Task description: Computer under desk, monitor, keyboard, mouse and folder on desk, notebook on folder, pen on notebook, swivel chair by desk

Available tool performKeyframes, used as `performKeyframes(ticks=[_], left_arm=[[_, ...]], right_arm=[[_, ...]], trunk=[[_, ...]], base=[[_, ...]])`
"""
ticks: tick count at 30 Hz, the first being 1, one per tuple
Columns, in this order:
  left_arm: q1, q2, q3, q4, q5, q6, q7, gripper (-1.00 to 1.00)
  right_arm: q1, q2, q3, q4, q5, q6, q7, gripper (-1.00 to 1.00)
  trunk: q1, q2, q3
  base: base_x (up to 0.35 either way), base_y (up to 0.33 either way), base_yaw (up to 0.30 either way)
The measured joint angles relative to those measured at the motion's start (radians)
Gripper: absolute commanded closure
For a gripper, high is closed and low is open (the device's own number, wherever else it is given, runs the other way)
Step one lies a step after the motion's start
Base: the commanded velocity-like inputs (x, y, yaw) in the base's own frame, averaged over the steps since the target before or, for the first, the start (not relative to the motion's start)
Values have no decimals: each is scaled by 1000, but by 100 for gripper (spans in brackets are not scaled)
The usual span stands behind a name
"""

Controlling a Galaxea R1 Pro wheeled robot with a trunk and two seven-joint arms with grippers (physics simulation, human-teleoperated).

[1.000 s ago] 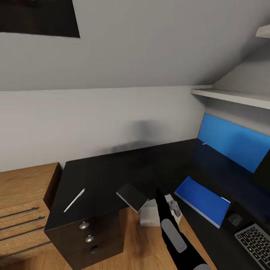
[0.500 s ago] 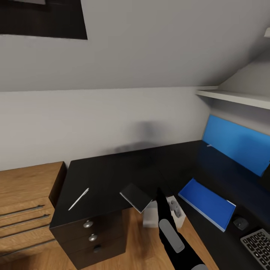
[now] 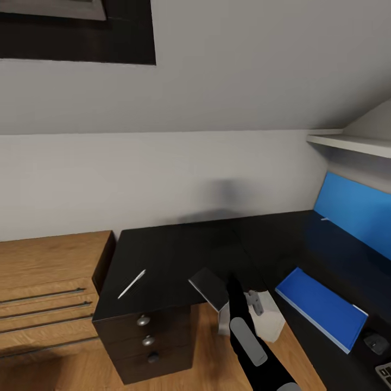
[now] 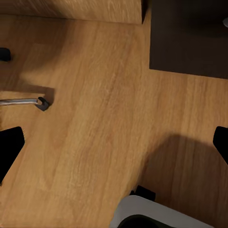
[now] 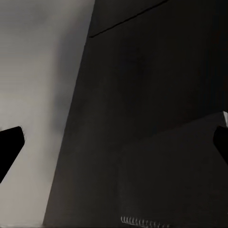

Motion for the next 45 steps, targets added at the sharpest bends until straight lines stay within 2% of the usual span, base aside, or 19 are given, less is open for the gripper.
performKeyframes(ticks=[7,34,45], left_arm=[[0,-2,-2,-23,-1,-8,3,-100],[0,-2,2,-38,1,4,3,-100],[0,0,2,-38,1,4,6,-100]], right_arm=[[0,-4,-1,-3,1,0,3,-100],[0,-9,-2,-2,1,6,2,-100],[0,-9,-2,0,3,8,2,-100]], trunk=[[0,0,2],[104,-189,-83],[146,-266,-117]], base=[[0,0,64],[-3,0,1],[-255,0,0]])
